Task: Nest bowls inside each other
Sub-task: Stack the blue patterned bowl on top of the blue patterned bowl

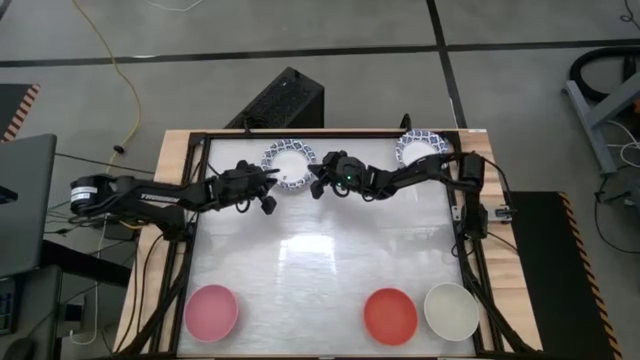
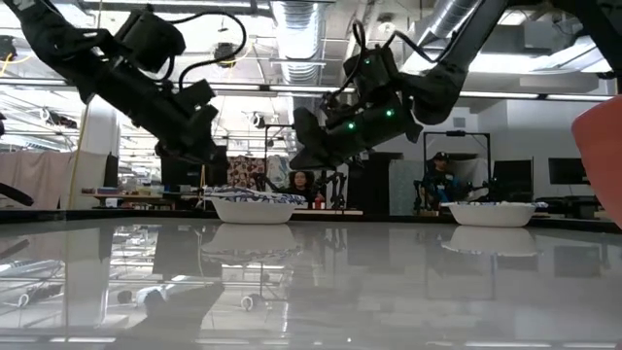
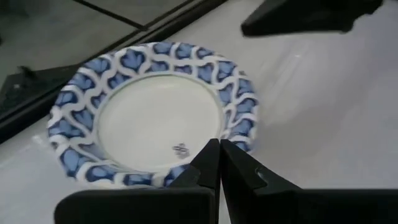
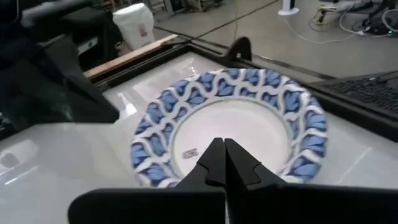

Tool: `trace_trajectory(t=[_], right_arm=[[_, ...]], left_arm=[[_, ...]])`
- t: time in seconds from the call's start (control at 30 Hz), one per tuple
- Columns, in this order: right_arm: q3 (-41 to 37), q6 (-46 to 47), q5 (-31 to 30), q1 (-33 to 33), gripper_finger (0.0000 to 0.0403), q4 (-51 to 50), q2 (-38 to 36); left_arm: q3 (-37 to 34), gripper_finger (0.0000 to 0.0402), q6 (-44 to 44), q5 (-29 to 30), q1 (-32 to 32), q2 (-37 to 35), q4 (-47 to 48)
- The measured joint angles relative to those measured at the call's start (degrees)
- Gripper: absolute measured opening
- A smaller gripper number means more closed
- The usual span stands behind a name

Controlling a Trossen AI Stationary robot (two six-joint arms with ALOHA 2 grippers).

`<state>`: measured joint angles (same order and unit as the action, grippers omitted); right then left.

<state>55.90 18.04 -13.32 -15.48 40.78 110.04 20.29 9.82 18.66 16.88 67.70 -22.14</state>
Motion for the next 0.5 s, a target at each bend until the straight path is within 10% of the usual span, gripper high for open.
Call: trace_trajectory(t=[0.5], right_arm=[[3.3, 3.1, 1.3, -1.2, 0.0008, 1.5, 5.9]], left_arm=[[0.0, 0.0, -2.0, -5.4, 6.5, 2.2, -2.8]])
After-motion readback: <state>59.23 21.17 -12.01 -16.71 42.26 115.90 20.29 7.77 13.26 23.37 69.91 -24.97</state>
